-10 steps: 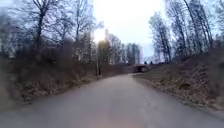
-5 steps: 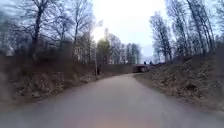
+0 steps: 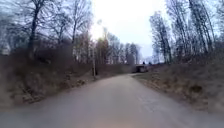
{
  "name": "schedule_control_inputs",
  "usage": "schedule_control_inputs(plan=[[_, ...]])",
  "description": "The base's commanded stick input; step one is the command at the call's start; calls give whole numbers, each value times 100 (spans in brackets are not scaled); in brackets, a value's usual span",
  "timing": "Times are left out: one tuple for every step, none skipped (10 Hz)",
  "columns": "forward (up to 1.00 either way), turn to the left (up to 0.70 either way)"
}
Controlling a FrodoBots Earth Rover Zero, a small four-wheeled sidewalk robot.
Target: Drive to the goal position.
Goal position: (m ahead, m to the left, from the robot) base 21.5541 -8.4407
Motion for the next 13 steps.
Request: schedule_control_inputs(plan=[[100,0],[100,0],[100,0],[100,0],[100,0],[100,0],[100,0],[100,0],[100,0],[100,0],[100,0],[100,0],[100,0]])
